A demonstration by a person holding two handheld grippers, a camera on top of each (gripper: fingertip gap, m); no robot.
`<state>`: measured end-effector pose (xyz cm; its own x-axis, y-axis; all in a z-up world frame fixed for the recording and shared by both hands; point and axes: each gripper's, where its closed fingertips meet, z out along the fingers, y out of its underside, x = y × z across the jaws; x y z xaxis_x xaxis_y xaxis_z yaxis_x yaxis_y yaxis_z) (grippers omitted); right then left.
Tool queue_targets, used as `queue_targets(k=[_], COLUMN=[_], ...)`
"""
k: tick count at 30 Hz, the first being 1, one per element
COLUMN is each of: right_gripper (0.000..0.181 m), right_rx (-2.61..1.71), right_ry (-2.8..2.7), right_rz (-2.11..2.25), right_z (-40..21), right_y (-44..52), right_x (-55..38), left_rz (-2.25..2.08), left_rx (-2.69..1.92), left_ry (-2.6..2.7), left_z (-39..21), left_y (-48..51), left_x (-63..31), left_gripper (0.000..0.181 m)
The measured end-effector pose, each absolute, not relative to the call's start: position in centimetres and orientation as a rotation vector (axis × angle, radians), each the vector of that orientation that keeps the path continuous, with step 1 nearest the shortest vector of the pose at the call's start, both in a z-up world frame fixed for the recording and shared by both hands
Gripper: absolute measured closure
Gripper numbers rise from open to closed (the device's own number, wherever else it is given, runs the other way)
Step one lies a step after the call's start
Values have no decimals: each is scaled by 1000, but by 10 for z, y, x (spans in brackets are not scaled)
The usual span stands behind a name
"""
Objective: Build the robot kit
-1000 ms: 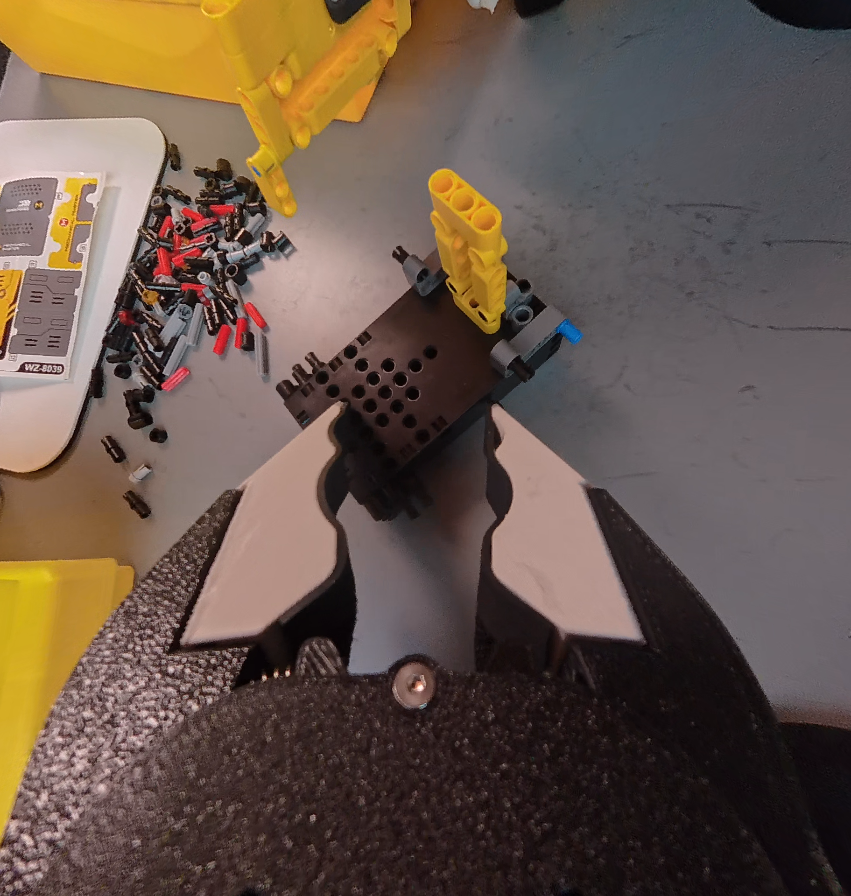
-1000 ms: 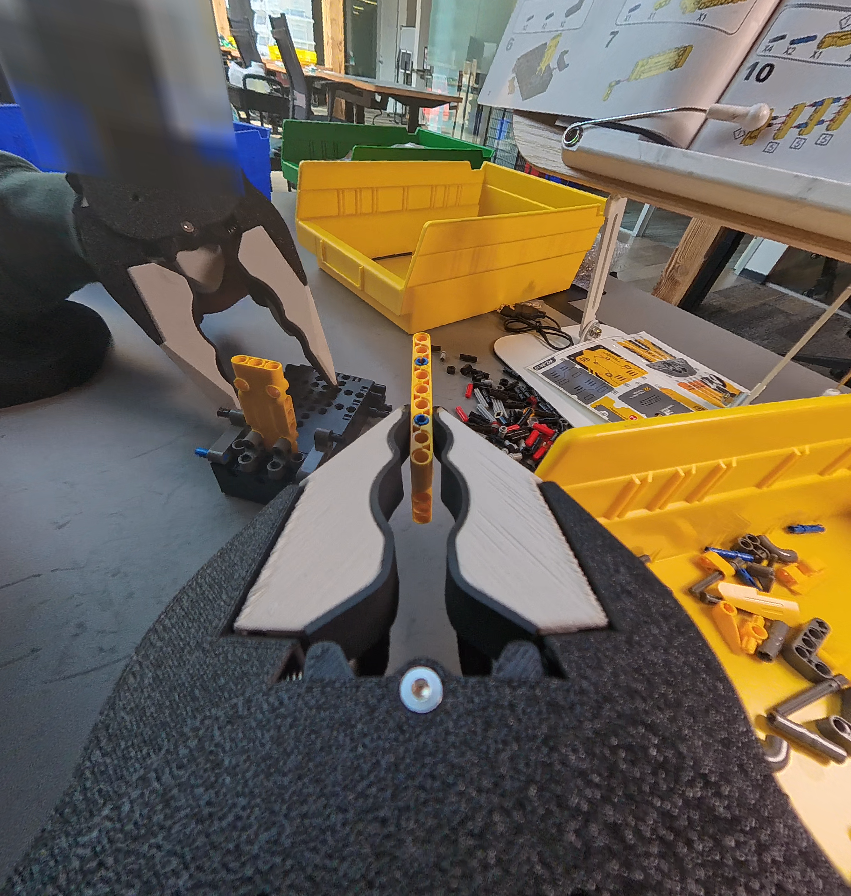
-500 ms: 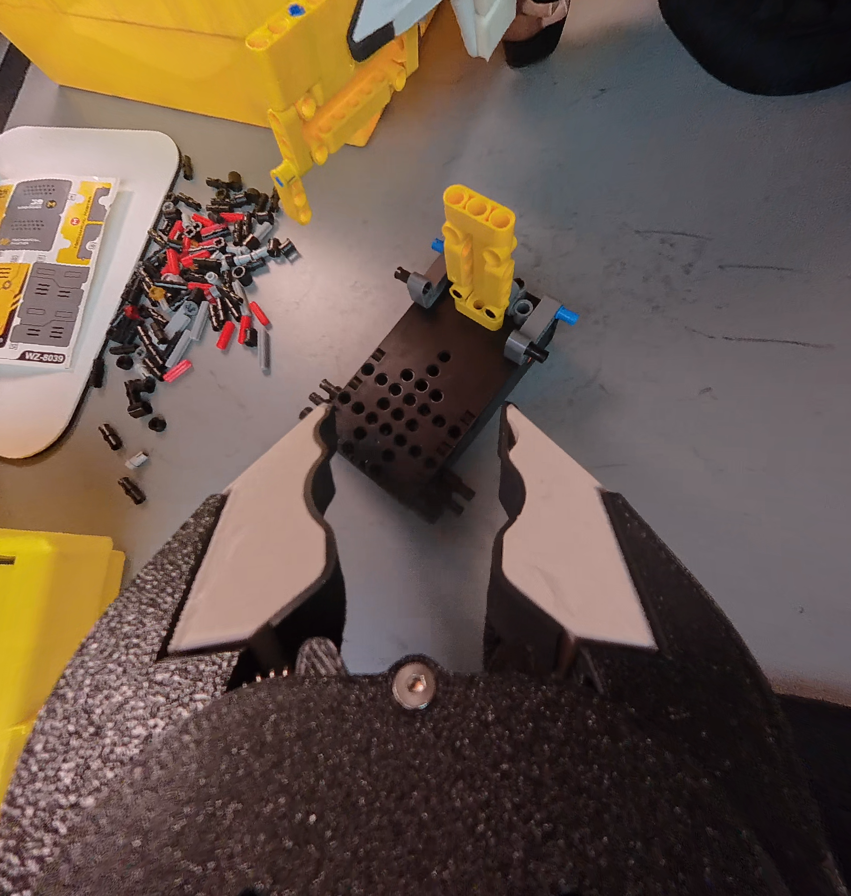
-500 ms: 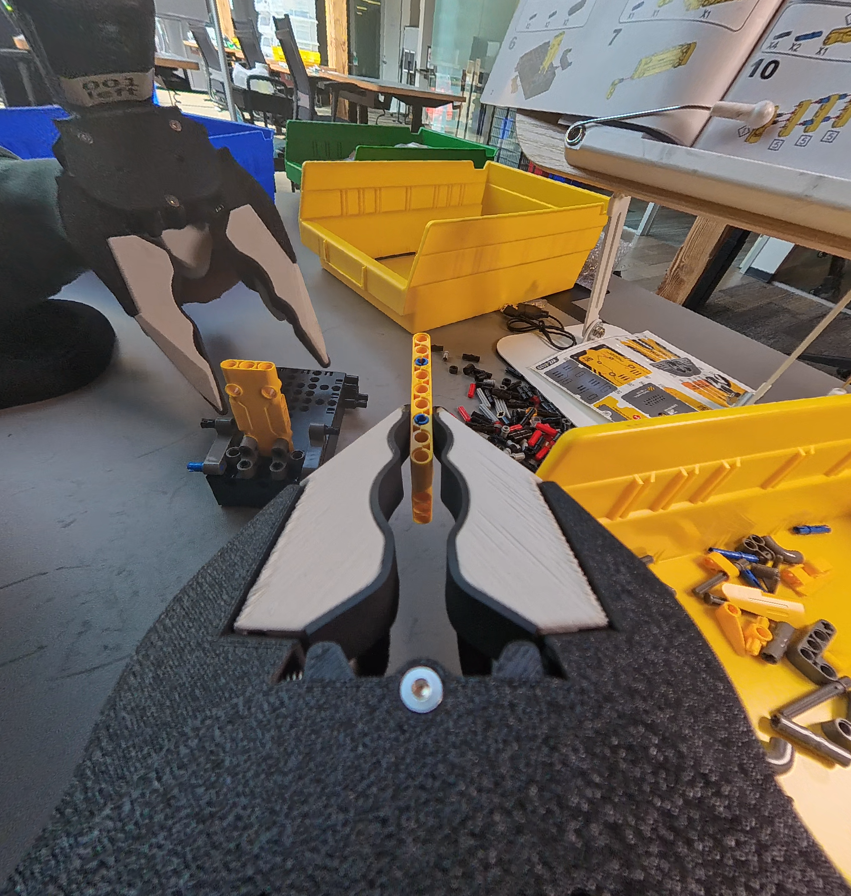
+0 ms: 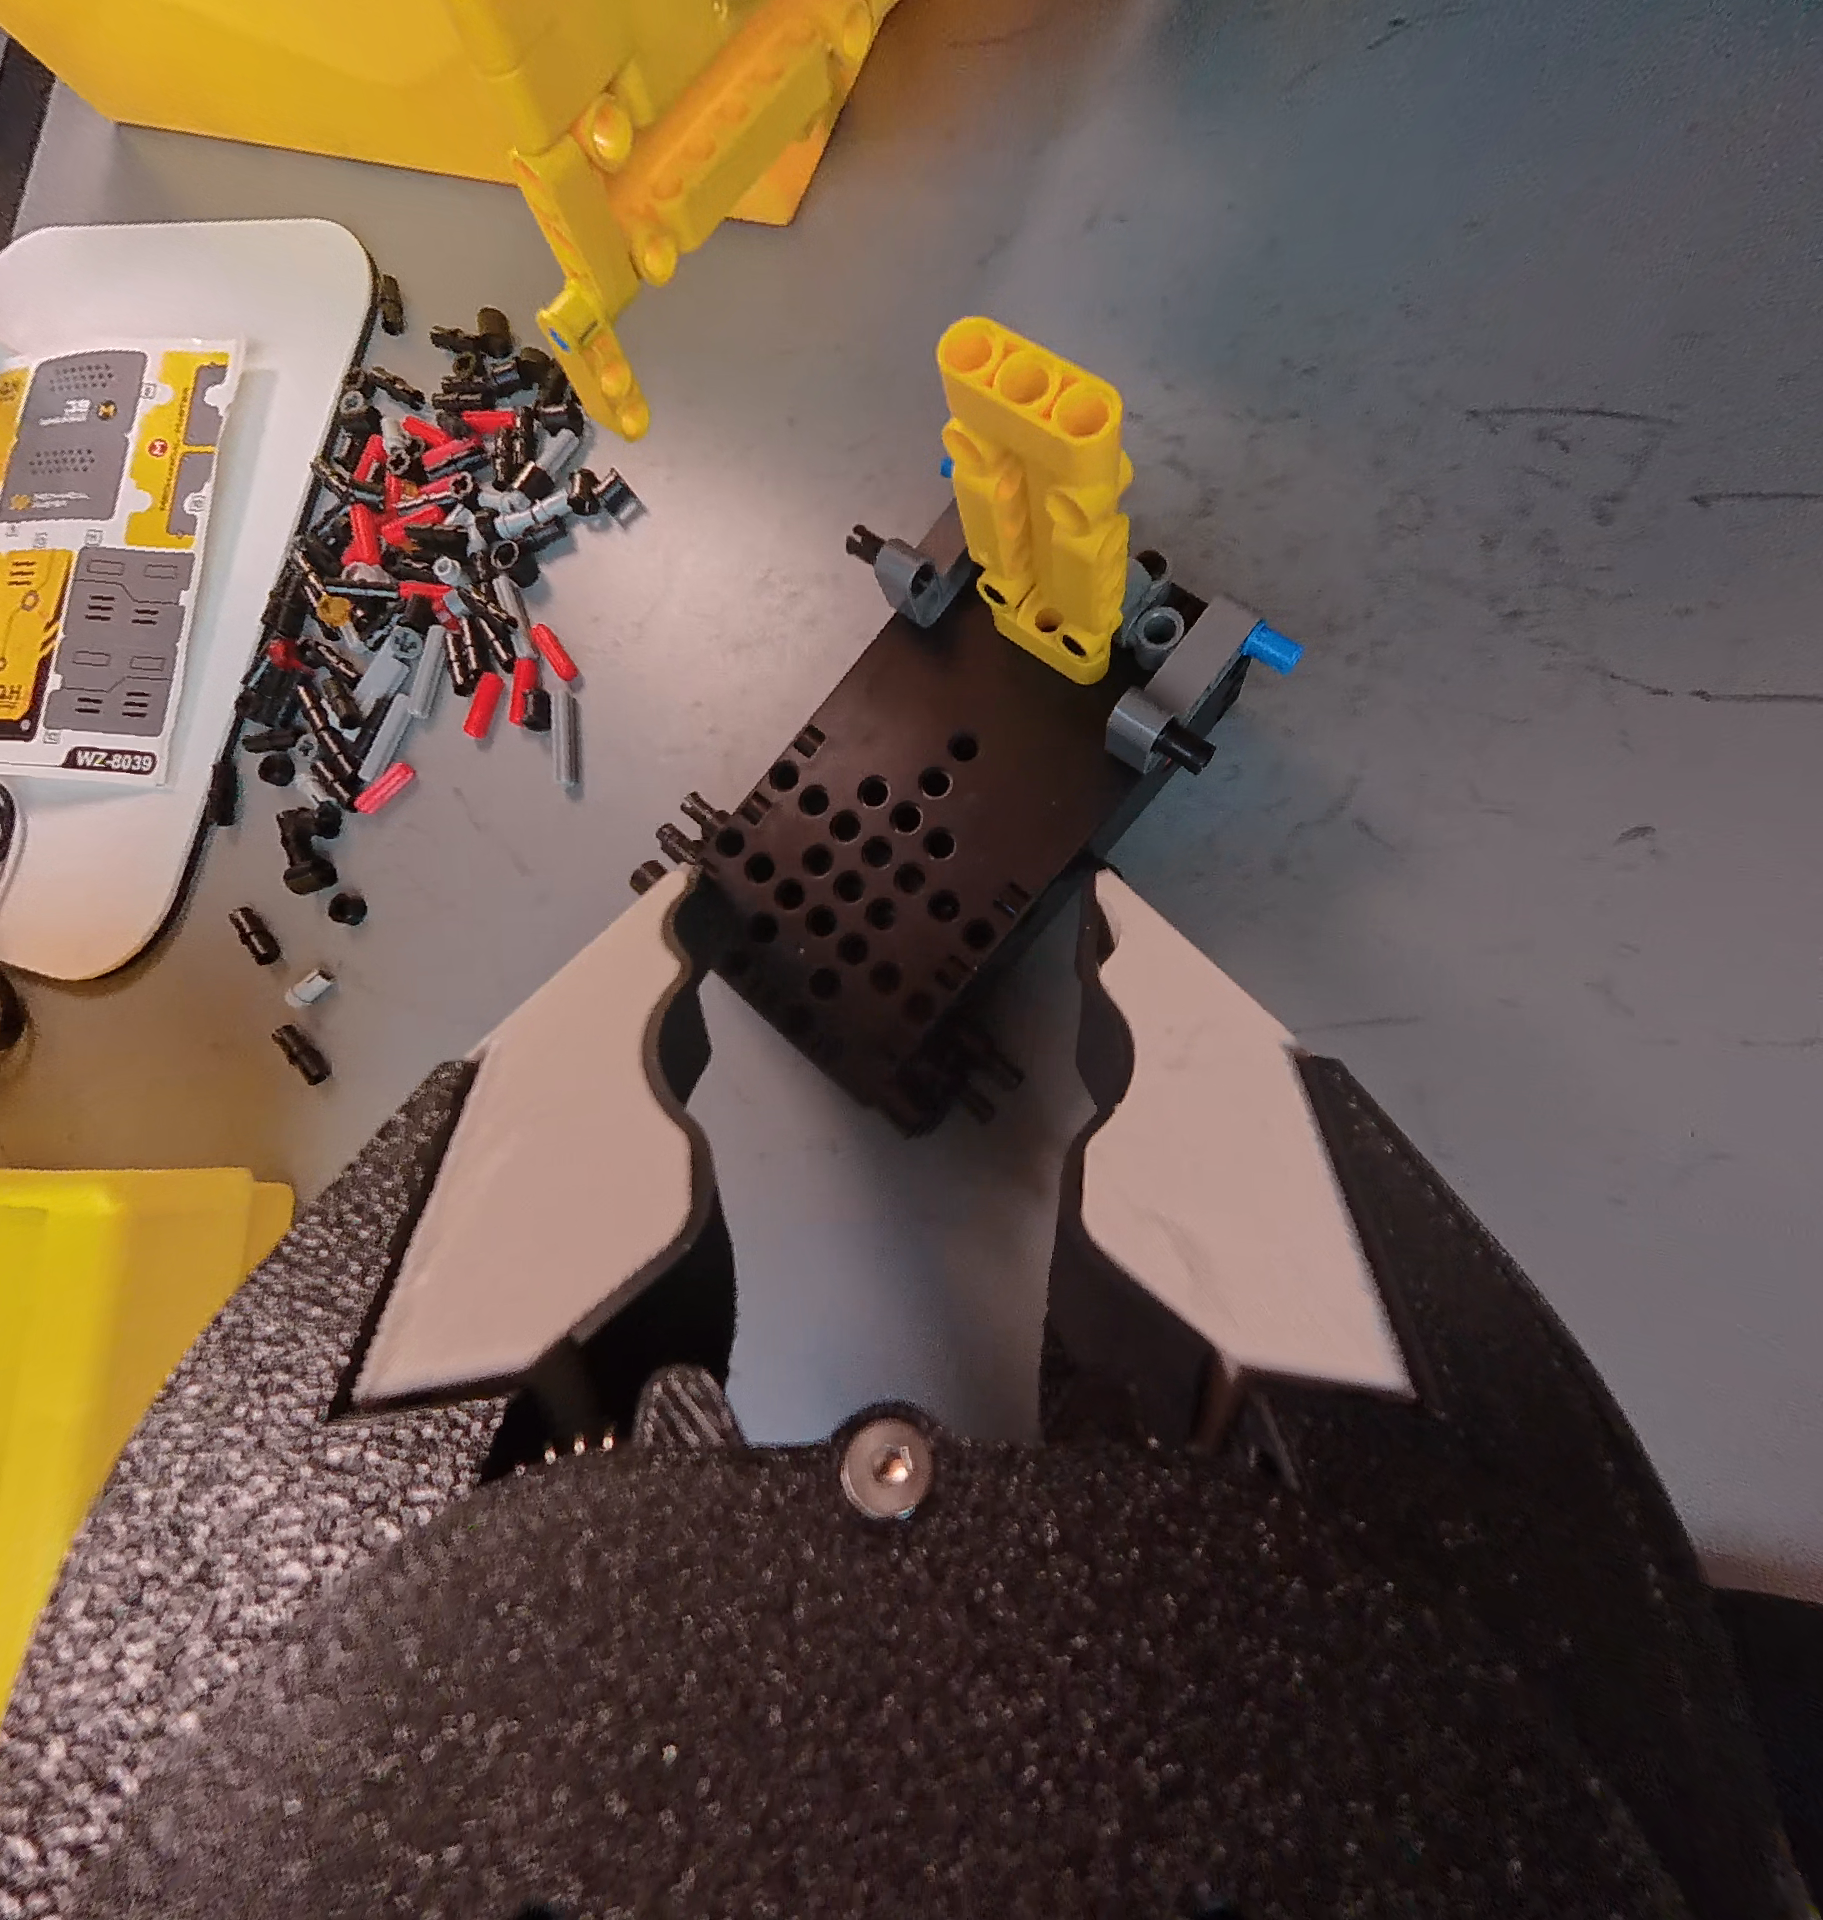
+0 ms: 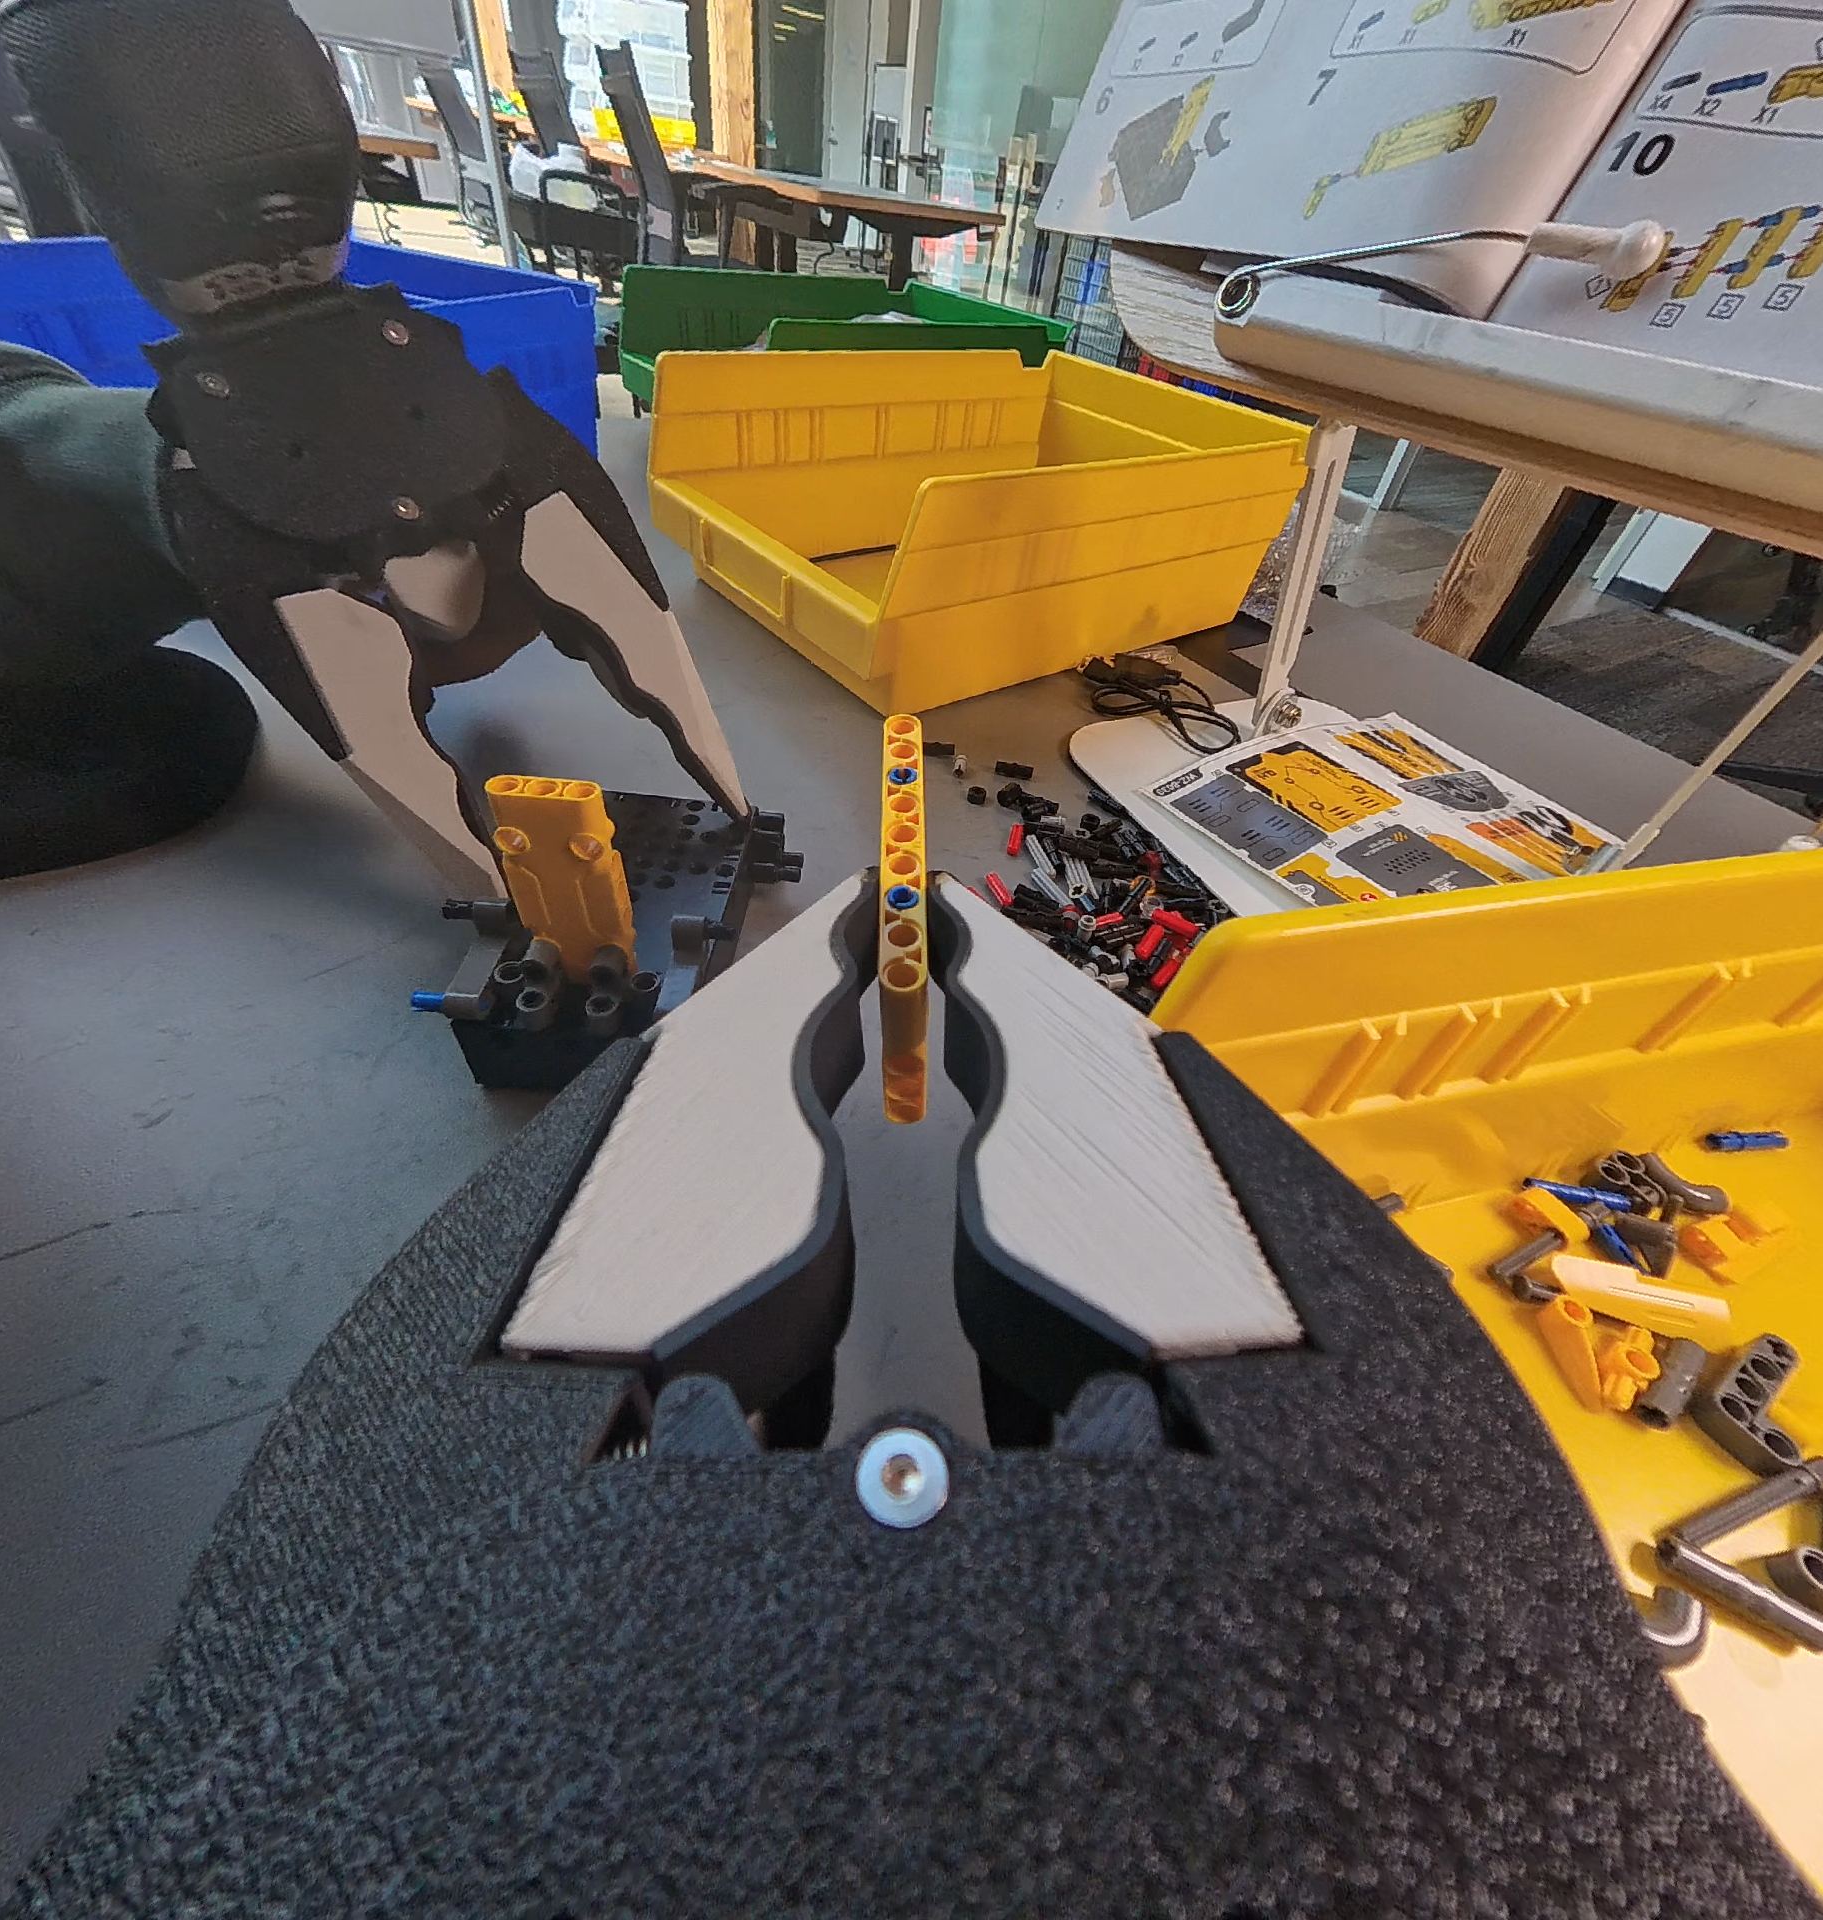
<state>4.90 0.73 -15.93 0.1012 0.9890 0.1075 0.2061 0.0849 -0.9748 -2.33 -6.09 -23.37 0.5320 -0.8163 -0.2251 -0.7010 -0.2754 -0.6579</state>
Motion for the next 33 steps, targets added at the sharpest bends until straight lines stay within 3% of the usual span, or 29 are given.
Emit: queue_targets(k=[20, 29, 33], right_gripper=[174, 174, 174], right_rx=[-1328, -1326, -1323], right_ry=[-1321, -1324, -1324], right_rz=[960, 960, 960], right_z=[-159, -159, -159], right_y=[6, 6, 6], right_x=[49, 49, 49], left_rz=[-115, -231, -205], left_rx=[-2098, -2058, -2060], left_ry=[1223, 1160, 1167], left_z=[-234, -234, -235], left_y=[-73, -72, -70], left_x=[-31, -29, -28], left_gripper=[119, 104, 111])
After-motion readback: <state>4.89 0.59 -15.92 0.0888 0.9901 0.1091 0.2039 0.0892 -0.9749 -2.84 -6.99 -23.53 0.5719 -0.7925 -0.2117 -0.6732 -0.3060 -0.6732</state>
